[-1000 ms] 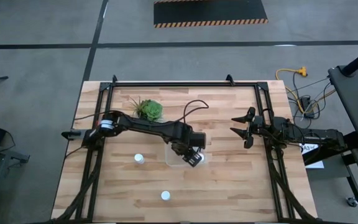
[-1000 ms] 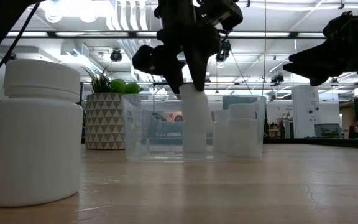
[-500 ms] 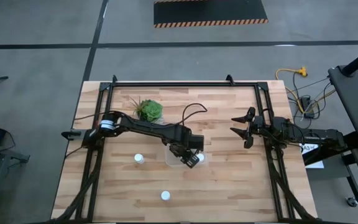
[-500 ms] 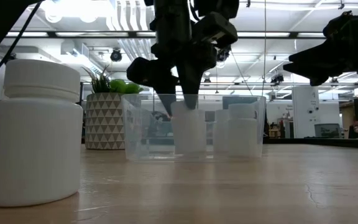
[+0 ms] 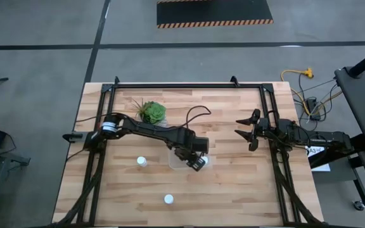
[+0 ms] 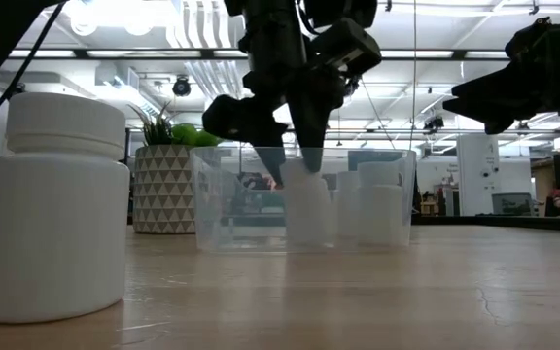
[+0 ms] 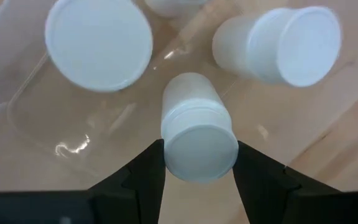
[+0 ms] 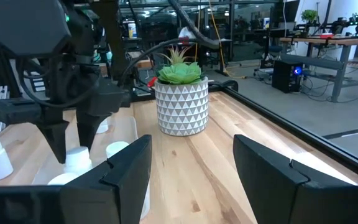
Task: Pick and place pill bottles into a basket
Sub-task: Put the white pill bottle into the transparent bin
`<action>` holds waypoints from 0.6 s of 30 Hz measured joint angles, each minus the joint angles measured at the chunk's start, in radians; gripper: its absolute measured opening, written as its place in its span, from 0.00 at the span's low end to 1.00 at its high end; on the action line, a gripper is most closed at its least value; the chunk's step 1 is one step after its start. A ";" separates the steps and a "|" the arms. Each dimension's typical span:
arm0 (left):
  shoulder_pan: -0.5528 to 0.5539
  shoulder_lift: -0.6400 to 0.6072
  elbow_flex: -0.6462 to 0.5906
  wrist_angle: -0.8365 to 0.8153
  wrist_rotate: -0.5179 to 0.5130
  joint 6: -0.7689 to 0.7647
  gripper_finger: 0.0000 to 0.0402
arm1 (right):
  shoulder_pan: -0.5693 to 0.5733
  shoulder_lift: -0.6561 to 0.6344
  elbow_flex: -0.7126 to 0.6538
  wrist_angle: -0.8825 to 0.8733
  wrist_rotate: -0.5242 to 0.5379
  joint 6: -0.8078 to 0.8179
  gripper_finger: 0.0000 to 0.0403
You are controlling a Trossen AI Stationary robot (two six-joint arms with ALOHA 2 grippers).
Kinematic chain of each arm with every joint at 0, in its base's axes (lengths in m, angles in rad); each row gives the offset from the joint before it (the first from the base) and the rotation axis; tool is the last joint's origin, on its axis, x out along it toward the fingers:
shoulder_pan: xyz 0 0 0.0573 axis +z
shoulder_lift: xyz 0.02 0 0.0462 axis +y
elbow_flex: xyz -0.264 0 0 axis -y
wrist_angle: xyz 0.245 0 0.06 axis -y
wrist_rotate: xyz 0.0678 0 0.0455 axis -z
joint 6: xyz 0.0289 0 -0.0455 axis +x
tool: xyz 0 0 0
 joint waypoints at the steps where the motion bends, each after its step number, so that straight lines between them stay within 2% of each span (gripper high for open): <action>1: 0.000 0.000 -0.004 -0.002 0.007 -0.007 0.40 | 0.000 0.000 0.000 0.000 0.000 0.000 0.53; 18: 0.001 -0.002 -0.011 0.027 0.033 -0.008 0.40 | 0.000 0.000 0.000 0.000 0.000 0.000 0.53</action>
